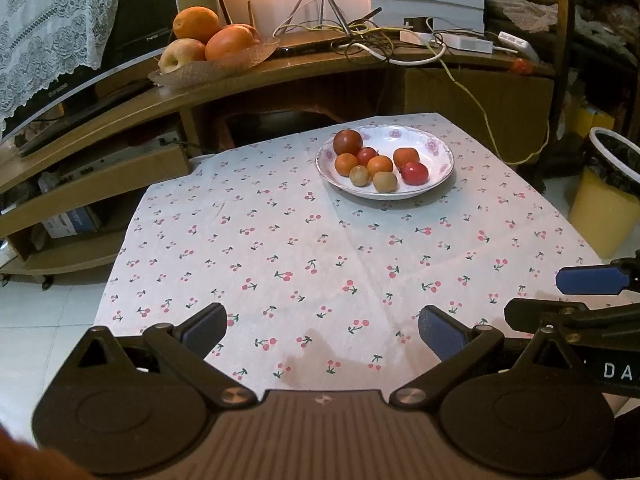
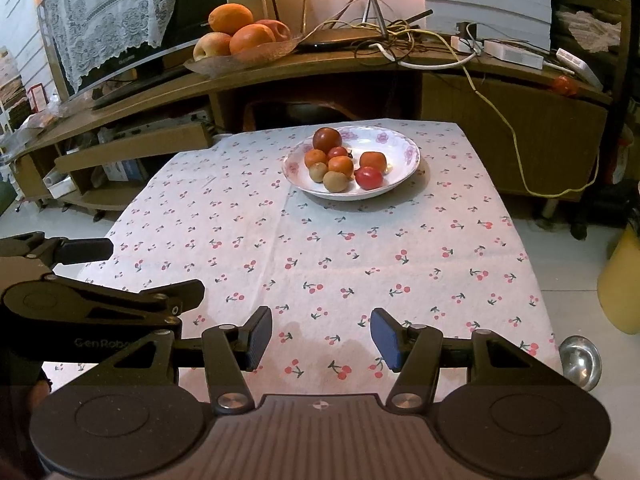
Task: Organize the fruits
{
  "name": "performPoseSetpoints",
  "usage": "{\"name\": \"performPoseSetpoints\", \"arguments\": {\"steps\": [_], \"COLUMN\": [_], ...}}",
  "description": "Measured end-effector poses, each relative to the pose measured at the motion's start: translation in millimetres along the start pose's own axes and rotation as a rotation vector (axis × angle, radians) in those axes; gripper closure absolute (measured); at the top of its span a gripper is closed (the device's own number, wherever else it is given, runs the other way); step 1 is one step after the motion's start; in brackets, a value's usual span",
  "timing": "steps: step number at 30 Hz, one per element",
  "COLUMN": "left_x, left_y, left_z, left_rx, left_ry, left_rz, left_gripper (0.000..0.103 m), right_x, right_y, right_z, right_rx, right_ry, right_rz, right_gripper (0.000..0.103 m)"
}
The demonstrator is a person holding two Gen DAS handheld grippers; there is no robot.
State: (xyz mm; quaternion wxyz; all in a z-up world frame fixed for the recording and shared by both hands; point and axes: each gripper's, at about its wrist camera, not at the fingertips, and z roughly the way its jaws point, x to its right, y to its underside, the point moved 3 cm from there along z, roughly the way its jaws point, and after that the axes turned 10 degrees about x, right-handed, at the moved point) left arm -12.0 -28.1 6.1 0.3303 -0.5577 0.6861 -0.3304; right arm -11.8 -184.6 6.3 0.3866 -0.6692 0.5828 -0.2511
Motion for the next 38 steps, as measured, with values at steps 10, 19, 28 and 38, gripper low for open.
{"name": "performPoseSetpoints", "arguments": {"steps": [10, 19, 28, 38], "left_x": [-1.1, -2.3, -1.7, -3.2], "left_y": [3.4, 4.9, 5.4, 6.6], "left_z": [-1.8, -6.4, -8.1, -10.4], "left_rx": [0.001, 0.009, 0.019, 0.029], "left_ry": [-0.008, -0.004, -0.016, -0.027], "left_rz": [0.010, 0.012, 0.020, 0.026], "left_gripper": [0.000, 0.000, 0.000, 0.000], "right_x": [-3.9, -8.0, -8.9, -9.4], "right_y": [3.2, 6.3, 7.5, 7.8], "right_z": [-1.2, -1.8, -3.5, -3.7], "right_rx": [-0.006, -0.012, -0.008, -0.006], "right_ry": [-0.003, -0.005, -0.008, -0.008], "right_rz": [-0.011, -0.027, -0.026, -0.025], "right_gripper": [0.046, 0.047, 0.046, 0.045]}}
